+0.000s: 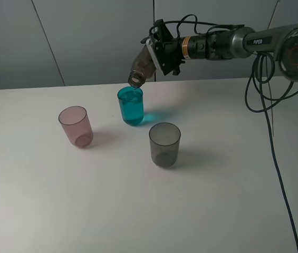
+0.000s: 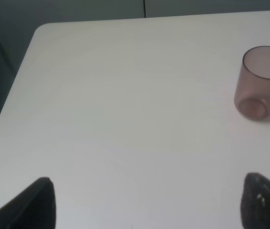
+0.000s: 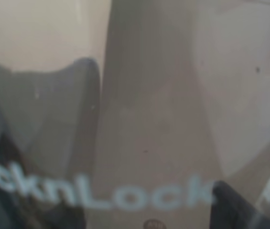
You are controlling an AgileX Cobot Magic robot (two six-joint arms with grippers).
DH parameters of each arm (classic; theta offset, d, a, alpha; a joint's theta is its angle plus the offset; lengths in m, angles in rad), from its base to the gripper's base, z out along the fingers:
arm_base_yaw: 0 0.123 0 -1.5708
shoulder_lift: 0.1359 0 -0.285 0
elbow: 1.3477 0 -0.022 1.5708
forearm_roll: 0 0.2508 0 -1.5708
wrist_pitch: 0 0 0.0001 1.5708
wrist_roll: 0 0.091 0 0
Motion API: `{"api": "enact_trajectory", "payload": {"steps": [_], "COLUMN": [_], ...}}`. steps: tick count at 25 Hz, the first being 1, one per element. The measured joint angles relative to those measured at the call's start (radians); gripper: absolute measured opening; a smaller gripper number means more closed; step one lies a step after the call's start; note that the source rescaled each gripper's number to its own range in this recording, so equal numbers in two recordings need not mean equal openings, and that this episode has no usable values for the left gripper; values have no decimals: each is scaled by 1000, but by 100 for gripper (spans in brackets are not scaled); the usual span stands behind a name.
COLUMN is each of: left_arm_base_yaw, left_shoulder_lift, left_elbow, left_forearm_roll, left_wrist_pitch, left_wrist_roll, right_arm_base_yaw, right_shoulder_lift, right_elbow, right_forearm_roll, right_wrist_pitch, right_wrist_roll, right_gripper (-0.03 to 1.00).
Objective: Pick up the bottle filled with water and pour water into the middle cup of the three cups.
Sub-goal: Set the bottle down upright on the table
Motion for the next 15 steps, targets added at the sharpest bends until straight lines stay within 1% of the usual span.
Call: {"api": "enact_trajectory", "payload": {"steps": [8,15], "left_arm_base_yaw": [0,0], "left_shoulder_lift": [0,0], "left_elbow": [0,0], "left_forearm_roll": [0,0], "left_wrist_pitch": [0,0], "left_wrist_roll": [0,0], "right_arm_base_yaw": [0,0], "right_shoulder_lift": [0,0], "right_elbow": [0,78], "right_forearm_roll": [80,154], "right_wrist_pitch": [-45,-59], "right_wrist_roll": [134,161], "right_gripper": [0,0]}}
